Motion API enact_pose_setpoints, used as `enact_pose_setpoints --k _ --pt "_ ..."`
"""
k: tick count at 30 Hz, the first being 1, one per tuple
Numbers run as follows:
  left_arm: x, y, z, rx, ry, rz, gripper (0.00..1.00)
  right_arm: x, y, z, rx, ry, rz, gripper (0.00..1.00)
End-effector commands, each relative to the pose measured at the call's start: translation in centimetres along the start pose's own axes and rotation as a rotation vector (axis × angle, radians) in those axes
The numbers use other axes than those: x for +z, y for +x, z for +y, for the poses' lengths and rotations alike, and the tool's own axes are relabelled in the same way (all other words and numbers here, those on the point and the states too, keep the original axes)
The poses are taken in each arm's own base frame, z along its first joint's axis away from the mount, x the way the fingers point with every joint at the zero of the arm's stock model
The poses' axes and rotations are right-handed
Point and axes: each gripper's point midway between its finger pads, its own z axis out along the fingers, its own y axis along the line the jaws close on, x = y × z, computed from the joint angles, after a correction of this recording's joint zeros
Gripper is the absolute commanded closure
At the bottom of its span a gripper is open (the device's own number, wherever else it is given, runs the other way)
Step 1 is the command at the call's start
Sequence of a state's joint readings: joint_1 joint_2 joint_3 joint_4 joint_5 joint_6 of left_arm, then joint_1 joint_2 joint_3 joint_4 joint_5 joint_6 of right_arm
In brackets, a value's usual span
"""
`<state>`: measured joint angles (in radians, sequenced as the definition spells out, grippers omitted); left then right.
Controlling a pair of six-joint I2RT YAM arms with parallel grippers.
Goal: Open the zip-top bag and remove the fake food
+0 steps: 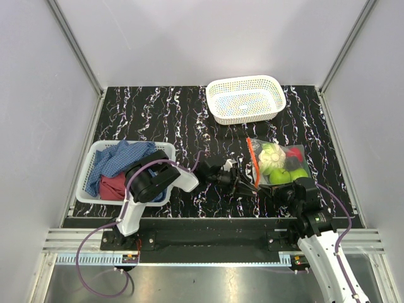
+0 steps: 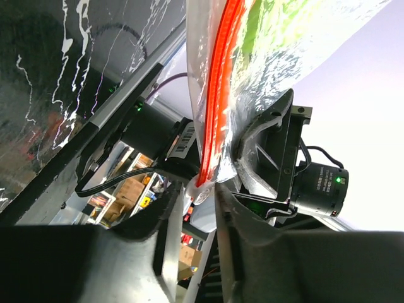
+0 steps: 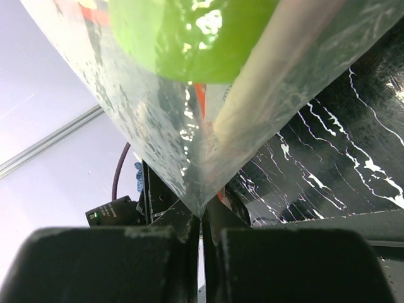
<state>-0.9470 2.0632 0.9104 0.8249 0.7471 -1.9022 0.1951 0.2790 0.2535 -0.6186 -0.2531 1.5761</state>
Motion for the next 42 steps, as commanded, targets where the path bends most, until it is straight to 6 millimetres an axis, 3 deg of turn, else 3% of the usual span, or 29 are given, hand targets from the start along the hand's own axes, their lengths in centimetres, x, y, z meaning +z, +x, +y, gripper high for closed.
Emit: enact_pose_setpoints --k 1,6,8,12,14,15,16,21,35,37,38,39,42 --pt "0.1 0.1 -2.1 0.072 0.059 -0.007 0.76 -0.4 0.3 0.6 -0.008 -0.020 0.011 1.00" --pt "0.0 -0.4 -2.5 0.128 0.030 -0.023 0.86 -0.8 0.7 -0.3 -0.028 0.003 0.031 1.00" --pt "-0.2 -0.8 -2.3 0.165 -0.006 -0.040 0.98 -1.1 0.8 -0.6 -0.040 0.008 0.032 1.00" --pt "-0.5 -0.8 -2.8 0.228 -0.046 -0.051 1.00 -1.4 1.1 -1.5 -0.063 0.049 0.053 1.00" --pt "-0.6 -0.6 -2.8 0.235 -0.052 -0.051 1.00 -1.3 1.4 -2.1 -0.079 0.083 0.073 0.90" --pt "-0.6 -0.6 -2.8 0.233 -0.051 -0.051 1.00 -1.3 1.4 -2.4 -0.082 0.096 0.077 0.76" --pt "-0.7 -0.5 -2.9 0.233 -0.046 -0.049 1.00 -1.2 1.5 -2.6 -0.087 0.113 0.084 0.71" --pt "-1.1 0.0 -2.9 0.232 -0.046 -0.051 1.00 -1.0 1.6 -2.1 -0.098 0.111 0.092 0.64" --pt "-0.1 1.5 -2.4 0.206 -0.042 -0.015 1.00 -0.5 1.0 -0.2 -0.037 0.039 0.051 0.68" --pt "0.0 1.6 -2.6 0.201 -0.037 -0.016 1.00 -0.5 0.9 0.0 -0.037 0.033 0.048 0.76" --pt "0.0 1.7 -2.6 0.204 -0.036 -0.012 1.00 -0.5 0.9 0.2 -0.038 0.028 0.046 0.91" --pt "0.0 1.6 -2.5 0.202 -0.040 -0.013 1.00 -0.6 0.9 -0.1 -0.039 0.041 0.046 0.99" --pt "0.1 1.3 -2.4 0.191 -0.043 -0.023 1.00 -1.2 1.2 -0.3 -0.036 0.071 0.051 1.00"
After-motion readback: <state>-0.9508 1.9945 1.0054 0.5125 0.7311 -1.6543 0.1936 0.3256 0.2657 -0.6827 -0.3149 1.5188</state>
